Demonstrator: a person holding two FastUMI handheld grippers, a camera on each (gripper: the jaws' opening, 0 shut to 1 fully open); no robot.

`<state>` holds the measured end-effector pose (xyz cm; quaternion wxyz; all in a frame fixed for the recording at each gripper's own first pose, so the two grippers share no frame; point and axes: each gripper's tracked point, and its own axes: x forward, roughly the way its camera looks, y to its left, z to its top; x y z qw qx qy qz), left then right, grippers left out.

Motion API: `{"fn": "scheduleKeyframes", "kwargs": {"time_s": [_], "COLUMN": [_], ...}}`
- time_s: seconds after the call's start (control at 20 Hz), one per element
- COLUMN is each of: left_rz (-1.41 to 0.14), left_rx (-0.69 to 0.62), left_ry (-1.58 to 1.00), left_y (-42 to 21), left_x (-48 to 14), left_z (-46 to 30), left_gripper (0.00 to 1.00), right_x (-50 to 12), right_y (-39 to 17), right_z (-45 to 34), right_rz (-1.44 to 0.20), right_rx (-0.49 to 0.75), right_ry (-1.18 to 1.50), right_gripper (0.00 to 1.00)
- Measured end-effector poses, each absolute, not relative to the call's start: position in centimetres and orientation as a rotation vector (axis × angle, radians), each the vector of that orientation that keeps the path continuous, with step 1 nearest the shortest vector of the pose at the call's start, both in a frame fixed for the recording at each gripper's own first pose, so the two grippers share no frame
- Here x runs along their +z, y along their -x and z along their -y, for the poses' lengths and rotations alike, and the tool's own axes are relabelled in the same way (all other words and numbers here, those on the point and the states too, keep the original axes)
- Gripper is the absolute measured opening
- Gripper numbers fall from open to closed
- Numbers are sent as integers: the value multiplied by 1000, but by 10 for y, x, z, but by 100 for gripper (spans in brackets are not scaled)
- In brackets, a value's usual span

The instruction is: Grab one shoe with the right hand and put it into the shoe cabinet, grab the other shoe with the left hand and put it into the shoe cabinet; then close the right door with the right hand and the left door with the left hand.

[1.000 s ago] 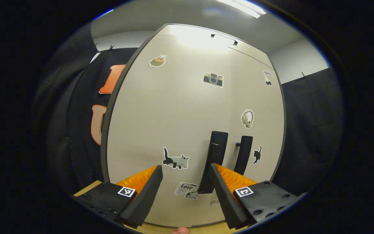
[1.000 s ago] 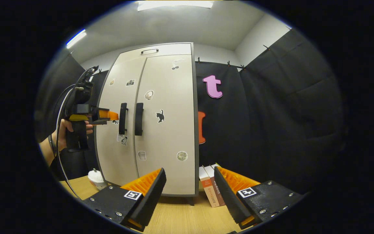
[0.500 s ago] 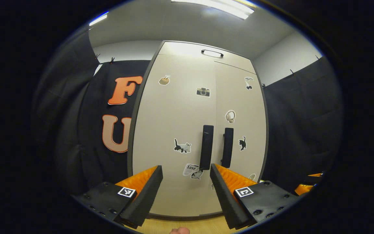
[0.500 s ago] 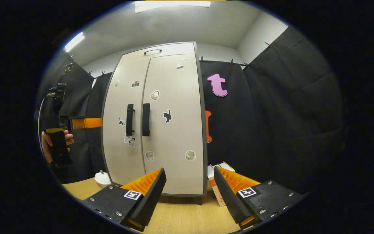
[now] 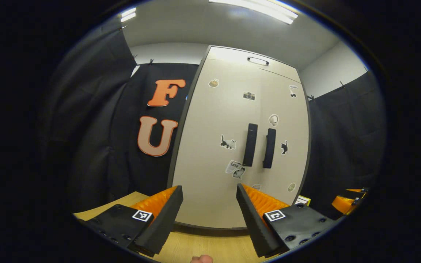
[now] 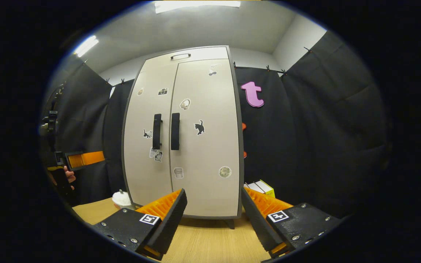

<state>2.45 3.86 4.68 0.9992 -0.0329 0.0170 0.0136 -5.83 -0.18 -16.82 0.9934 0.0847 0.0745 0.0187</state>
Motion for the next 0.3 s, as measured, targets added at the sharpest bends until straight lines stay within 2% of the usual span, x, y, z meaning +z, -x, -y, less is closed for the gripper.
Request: {"fn": "scheduleKeyframes", "kwargs": {"time_s": [0.05, 0.1, 0.3], "left_rz": [-31, -29, -37], "left_rx": [51, 64, 55], "left_ry": [51, 39, 37], "left_y": [-19, -13, -5], "left_x": [42, 38, 32], "left_z": [-44, -47, -45], "left_gripper": [100, 96, 96], "right_x": [-170, -171, -176], "right_y": [58, 57, 55], "right_z": [0, -2, -6], "right_rz": [-152, -157, -172], "right_rx": [38, 39, 47], "right_ry": [-176, -181, -190], "right_gripper": [92, 92, 92]}}
